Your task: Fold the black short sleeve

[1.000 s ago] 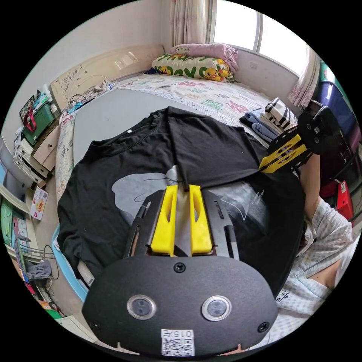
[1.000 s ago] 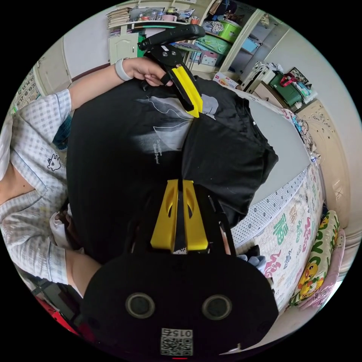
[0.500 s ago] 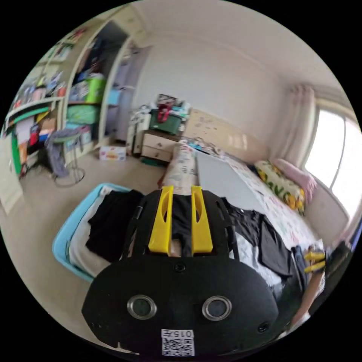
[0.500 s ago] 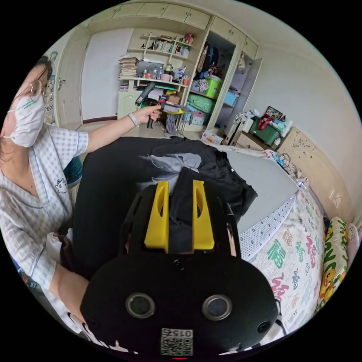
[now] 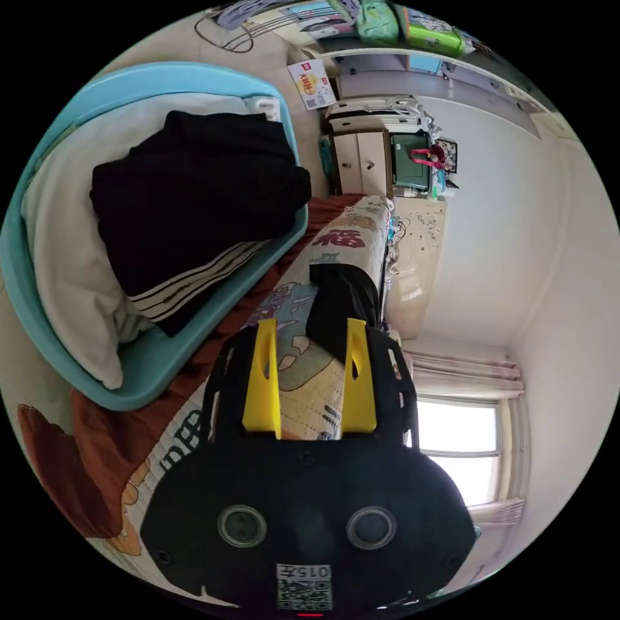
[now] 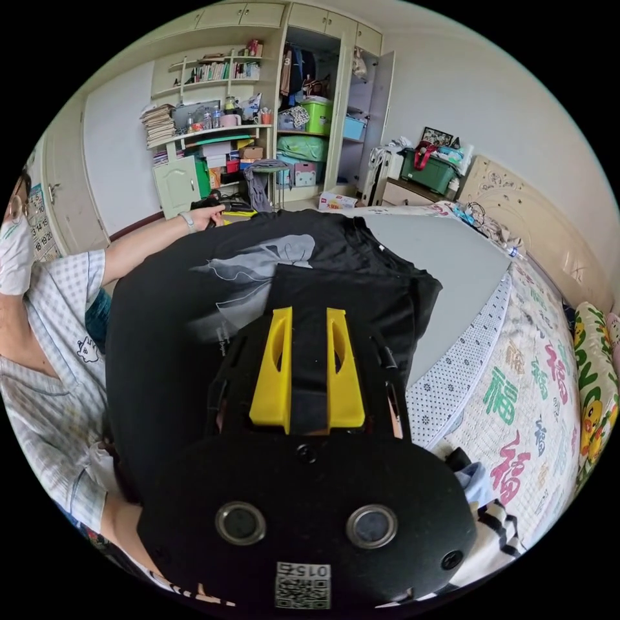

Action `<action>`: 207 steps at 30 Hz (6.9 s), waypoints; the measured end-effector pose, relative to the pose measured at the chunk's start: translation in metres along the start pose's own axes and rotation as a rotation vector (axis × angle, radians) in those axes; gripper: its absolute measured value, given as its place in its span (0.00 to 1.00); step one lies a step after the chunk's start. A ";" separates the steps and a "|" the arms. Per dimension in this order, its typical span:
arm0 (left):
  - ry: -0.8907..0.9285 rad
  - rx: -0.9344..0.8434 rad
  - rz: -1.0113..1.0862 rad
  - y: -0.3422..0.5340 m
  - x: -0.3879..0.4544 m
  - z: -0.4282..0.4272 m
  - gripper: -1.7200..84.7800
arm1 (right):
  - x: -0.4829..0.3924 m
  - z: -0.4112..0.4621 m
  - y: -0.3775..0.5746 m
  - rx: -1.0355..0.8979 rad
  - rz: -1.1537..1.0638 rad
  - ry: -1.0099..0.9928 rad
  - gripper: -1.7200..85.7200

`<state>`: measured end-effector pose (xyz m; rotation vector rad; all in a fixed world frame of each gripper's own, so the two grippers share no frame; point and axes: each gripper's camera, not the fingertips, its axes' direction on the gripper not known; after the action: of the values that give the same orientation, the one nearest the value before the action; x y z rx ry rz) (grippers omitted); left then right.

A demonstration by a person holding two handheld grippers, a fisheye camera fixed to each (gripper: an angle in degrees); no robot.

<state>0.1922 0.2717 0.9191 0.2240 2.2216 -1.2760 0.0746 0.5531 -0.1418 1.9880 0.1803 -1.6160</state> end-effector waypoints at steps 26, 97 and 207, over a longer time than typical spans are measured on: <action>-0.204 -0.657 1.755 0.343 0.660 0.350 0.03 | -0.019 0.035 -0.177 0.054 0.353 0.196 0.14; -0.598 -0.432 1.377 0.040 0.664 0.163 0.09 | -0.211 0.155 -0.296 -0.260 -0.327 0.006 0.11; -0.158 -0.177 1.713 0.102 1.011 0.140 0.03 | 0.024 -0.052 -0.056 0.107 0.308 0.236 0.02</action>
<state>-0.5494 0.0780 0.2370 1.4434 1.1386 -0.0886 0.1006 0.6202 -0.1772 2.1629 -0.1222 -1.2205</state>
